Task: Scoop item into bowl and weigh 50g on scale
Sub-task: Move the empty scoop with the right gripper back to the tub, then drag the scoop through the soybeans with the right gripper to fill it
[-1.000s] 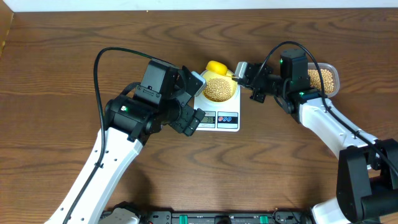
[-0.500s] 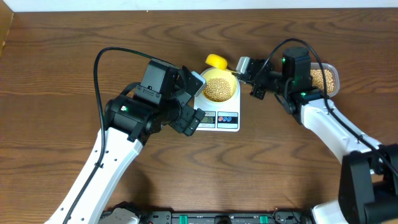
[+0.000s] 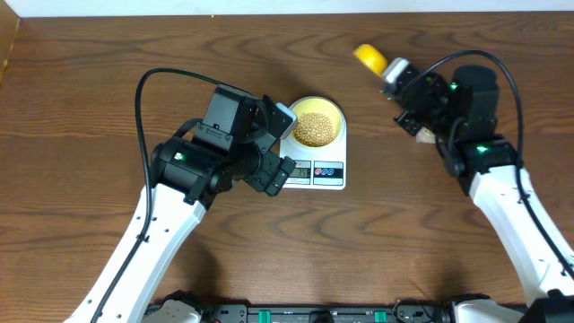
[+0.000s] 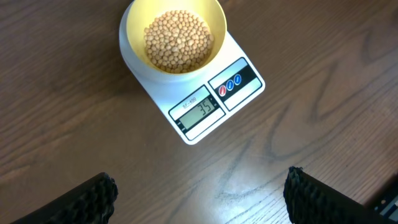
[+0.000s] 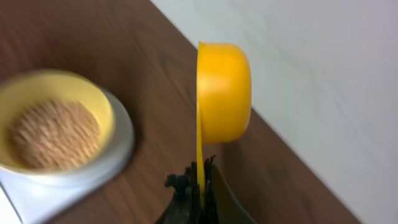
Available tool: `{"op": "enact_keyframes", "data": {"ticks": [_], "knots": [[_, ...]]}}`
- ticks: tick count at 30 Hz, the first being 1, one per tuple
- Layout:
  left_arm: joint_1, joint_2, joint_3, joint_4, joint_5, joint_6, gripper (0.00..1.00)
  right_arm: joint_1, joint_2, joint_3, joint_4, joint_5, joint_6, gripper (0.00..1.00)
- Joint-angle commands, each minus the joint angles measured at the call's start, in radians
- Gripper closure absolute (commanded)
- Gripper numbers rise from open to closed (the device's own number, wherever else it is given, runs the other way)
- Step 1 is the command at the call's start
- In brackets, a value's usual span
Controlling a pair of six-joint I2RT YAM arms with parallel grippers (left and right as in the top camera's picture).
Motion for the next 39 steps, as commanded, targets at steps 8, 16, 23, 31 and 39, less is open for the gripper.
{"op": "enact_keyframes", "data": {"ticks": [8,16,23,31,39], "knots": [[0.003,-0.009,-0.002,-0.006,0.005,0.017,0.12,-0.128,-0.029,-0.002,-0.138,0.195,0.018,0.99],[0.003,-0.009,-0.002,-0.006,0.005,0.017,0.12,-0.198,-0.029,-0.002,-0.245,0.312,0.017,0.99],[0.003,-0.009,-0.002,-0.006,0.005,0.017,0.12,-0.248,-0.029,-0.002,-0.356,0.312,0.018,0.99],[0.003,-0.009,-0.002,-0.006,0.005,0.017,0.12,-0.301,-0.022,-0.002,-0.409,0.338,0.017,0.99],[0.003,-0.009,-0.002,-0.006,0.005,0.017,0.12,-0.319,0.041,-0.002,-0.408,0.325,0.017,0.99]]}}
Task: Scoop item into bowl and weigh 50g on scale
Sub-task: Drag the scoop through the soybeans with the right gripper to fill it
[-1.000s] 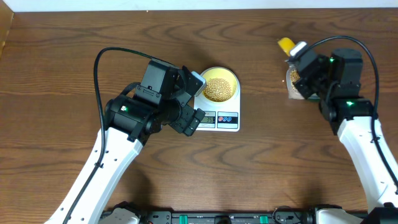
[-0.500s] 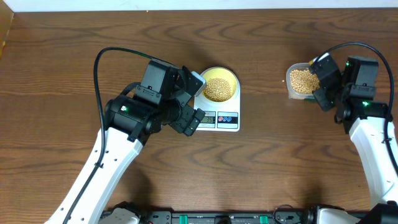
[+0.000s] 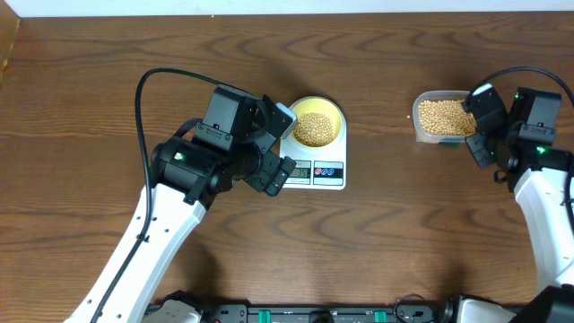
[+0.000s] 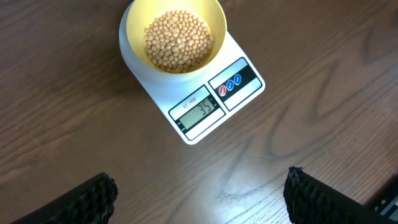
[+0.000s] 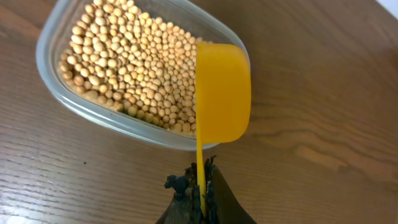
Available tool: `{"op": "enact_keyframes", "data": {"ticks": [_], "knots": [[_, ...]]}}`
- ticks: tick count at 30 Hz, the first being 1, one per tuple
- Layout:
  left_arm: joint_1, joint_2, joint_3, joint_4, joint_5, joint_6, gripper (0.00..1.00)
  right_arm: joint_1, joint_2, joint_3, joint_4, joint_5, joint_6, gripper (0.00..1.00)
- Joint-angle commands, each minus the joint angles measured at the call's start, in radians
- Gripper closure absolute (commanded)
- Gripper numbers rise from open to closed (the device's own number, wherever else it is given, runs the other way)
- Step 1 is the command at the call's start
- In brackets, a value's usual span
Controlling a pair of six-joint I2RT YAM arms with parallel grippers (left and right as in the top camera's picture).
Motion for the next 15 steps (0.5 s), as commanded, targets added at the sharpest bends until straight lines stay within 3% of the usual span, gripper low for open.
{"op": "enact_keyframes", "data": {"ticks": [1,15], "knots": [[0.003,-0.009,-0.002,-0.005,0.005,0.017,0.12,-0.003,0.039,-0.002,0.003,-0.012,0.017,0.99],[0.003,-0.009,-0.002,-0.005,0.005,0.017,0.12,-0.003,0.146,-0.002,0.098,-0.035,0.017,0.99]]}}
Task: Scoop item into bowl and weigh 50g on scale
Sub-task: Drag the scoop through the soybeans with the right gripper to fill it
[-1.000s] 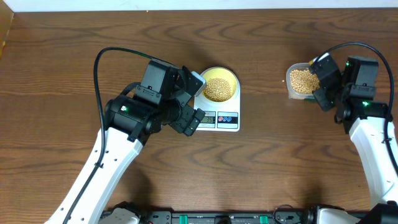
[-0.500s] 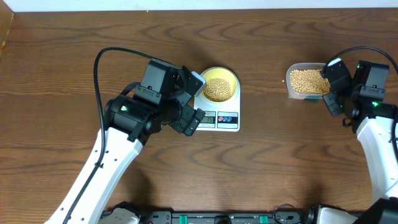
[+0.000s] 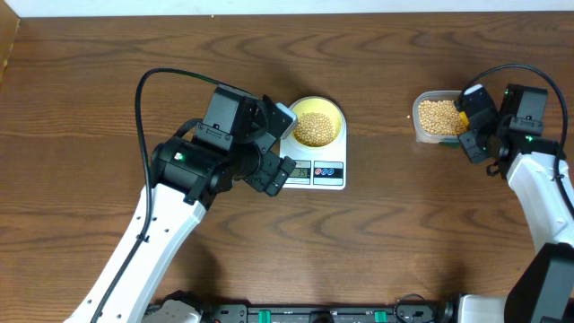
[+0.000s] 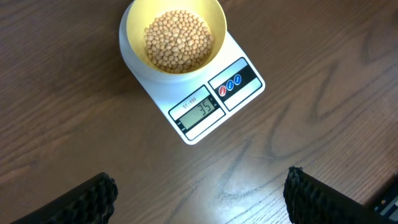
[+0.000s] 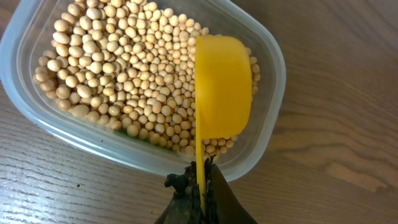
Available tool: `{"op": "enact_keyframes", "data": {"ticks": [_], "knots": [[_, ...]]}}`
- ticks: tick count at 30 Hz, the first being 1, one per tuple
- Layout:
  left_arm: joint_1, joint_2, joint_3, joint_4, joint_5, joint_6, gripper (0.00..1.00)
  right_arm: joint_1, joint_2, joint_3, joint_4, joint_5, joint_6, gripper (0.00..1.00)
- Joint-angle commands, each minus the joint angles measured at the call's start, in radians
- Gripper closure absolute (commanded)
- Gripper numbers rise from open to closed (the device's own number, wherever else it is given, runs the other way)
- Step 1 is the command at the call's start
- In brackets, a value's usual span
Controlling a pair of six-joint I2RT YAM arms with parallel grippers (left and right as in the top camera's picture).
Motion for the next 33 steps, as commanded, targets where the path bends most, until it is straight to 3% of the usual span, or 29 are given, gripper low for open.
{"op": "enact_keyframes", "data": {"ticks": [1,10,33], "knots": [[0.003,-0.009,-0.002,-0.005,0.005,0.017,0.12,-0.003,0.017,-0.002,0.01,-0.007,0.018,0.99],[0.003,-0.009,-0.002,-0.005,0.005,0.017,0.12,-0.002,0.046,-0.002,0.013,-0.201,0.023,0.99],[0.003,-0.009,-0.002,-0.005,0.005,0.017,0.12,0.014,0.1,-0.002,0.013,-0.39,0.107,0.99]]}}
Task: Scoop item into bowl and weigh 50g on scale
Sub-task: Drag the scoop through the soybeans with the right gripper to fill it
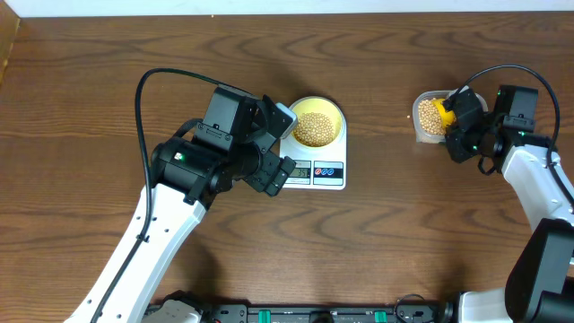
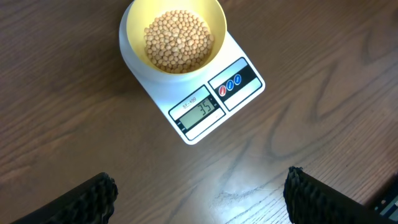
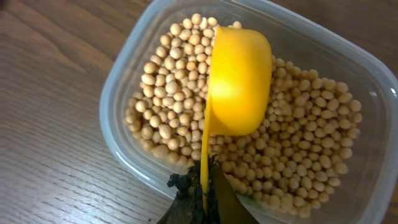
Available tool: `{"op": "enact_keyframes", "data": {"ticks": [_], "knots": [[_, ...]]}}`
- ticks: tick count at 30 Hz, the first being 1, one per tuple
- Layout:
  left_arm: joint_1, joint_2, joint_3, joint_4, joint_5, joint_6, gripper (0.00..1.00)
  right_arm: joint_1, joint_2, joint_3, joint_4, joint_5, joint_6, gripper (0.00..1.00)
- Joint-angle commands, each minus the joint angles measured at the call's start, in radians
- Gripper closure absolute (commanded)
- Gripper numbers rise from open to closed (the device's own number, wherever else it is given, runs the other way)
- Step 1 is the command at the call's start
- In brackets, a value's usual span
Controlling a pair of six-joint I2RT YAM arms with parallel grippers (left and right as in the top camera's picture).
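A yellow bowl [image 2: 175, 36] of soybeans sits on a white scale [image 2: 214, 99] whose display reads 35. My left gripper [image 2: 199, 193] hangs open above the bare table in front of the scale. At the right, my right gripper [image 3: 204, 180] is shut on the thin handle of a yellow scoop [image 3: 239, 84]. The scoop's cup lies on its side down among the soybeans in a clear plastic container [image 3: 127, 93]. In the overhead view the container [image 1: 421, 118] lies right of the scale [image 1: 318, 170], with the scoop [image 1: 446, 113] at its right end.
The brown wooden table [image 1: 108, 81] carries only the scale and the container. A pale wall edge runs along the back. My left arm [image 1: 193, 170] stands just left of the scale.
My right gripper has shifted over the container and tilted, so the scoop's cup now lies among the beans near the middle. The left arm and scale reading are unchanged.
At first my right gripper held the empty scoop high near the bowl on the scale. Then it was over the near rim of the bean container at the right, then above the beans, and now down among them. The scale has read 35 throughout.
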Motion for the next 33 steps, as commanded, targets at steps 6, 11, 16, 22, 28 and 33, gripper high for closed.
{"op": "enact_keyframes", "data": {"ticks": [6,11,16,22,28,33], "knots": [[0.003,-0.009,-0.002,-0.005,0.005,0.017,0.12,0.011,0.017,-0.002,-0.011,-0.186,0.024,0.99],[0.003,-0.009,-0.002,-0.005,0.005,0.017,0.12,0.01,0.017,-0.002,-0.014,-0.186,0.042,0.99],[0.003,-0.009,-0.002,-0.005,0.005,0.017,0.12,0.0,0.017,-0.002,-0.035,-0.186,0.045,0.99],[0.003,-0.009,-0.002,-0.005,0.005,0.017,0.12,-0.034,0.017,-0.002,-0.045,-0.186,0.135,0.99],[0.003,-0.009,-0.002,-0.005,0.005,0.017,0.12,-0.073,0.017,-0.002,-0.045,-0.284,0.177,0.99],[0.003,-0.009,-0.002,-0.005,0.005,0.017,0.12,-0.105,0.017,-0.002,-0.049,-0.398,0.188,0.99]]}}
